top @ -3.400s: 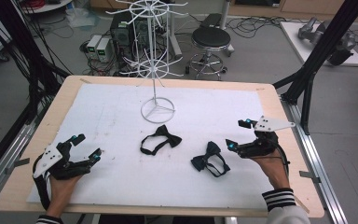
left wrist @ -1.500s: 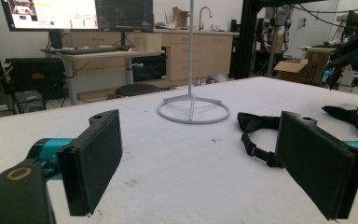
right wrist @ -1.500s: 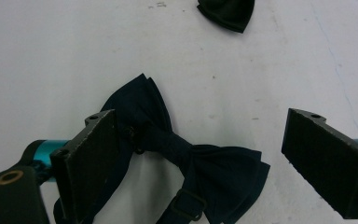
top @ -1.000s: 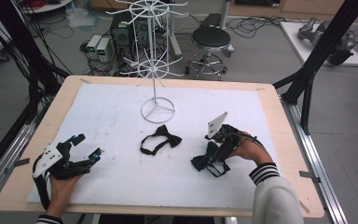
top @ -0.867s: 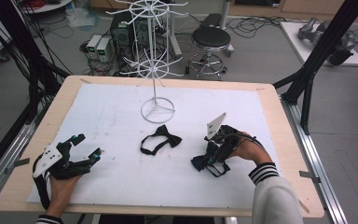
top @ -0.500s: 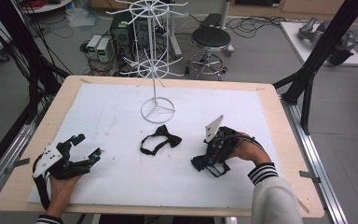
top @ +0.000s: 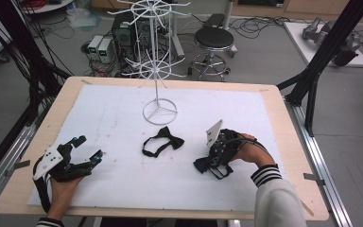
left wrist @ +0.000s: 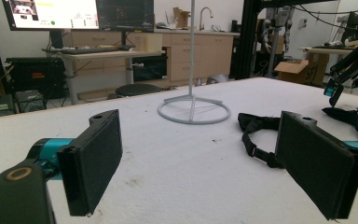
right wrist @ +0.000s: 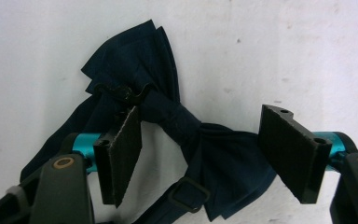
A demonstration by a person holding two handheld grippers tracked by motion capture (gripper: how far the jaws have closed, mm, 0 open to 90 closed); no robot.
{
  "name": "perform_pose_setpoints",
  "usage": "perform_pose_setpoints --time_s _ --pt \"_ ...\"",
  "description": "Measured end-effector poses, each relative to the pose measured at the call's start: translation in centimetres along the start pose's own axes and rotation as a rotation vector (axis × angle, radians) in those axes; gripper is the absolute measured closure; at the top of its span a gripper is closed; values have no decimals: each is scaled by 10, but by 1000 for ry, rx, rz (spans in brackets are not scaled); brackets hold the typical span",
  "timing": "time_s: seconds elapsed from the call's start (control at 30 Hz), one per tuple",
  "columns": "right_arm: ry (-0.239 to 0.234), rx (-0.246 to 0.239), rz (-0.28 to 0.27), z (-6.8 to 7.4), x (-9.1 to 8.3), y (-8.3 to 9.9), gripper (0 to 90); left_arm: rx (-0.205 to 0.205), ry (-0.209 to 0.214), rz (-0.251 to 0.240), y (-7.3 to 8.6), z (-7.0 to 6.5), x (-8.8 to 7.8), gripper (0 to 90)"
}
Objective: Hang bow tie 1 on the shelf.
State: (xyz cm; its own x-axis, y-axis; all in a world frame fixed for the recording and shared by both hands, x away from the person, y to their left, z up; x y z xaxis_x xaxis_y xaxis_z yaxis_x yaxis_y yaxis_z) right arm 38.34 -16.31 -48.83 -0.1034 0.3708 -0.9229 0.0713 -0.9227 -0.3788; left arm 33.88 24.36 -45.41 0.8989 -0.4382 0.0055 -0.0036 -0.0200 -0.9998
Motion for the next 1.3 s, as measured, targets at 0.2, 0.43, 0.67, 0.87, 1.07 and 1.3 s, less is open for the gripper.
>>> perform_pose_setpoints --time_s 0.2,0.43,0.67,0.87,1.07,1.3 --pt "-11 -24 31 1 3 -3 322 0 0 -1 0 0 0 152" --pt "-27 -14 36 1 3 0 345 -2 2 -3 0 0 0 152" --pt "-32 -24 58 1 5 3 399 -2 1 -3 0 0 0 152" --pt "-29 -37 92 1 8 4 464 -2 1 -3 0 0 0 152" --pt "-38 -45 103 2 7 4 569 -2 0 -3 0 0 0 152" --pt "-21 -52 121 1 6 3 733 -1 0 -4 0 0 0 152"
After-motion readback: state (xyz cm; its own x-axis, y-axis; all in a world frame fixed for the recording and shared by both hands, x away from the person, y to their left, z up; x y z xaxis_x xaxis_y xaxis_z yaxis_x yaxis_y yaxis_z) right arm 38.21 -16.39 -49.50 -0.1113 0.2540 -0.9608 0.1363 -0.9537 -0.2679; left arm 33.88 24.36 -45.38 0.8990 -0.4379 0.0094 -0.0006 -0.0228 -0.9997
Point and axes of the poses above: each handheld gripper's, and its own axes: x roughly forward along the jaws, y roughly out of its underside, z roughly to its left, the point moved 9 cm from there along x, roughly forward along the jaws, and after that the axes turned 11 degrees about -y, right-handed, at the moved point
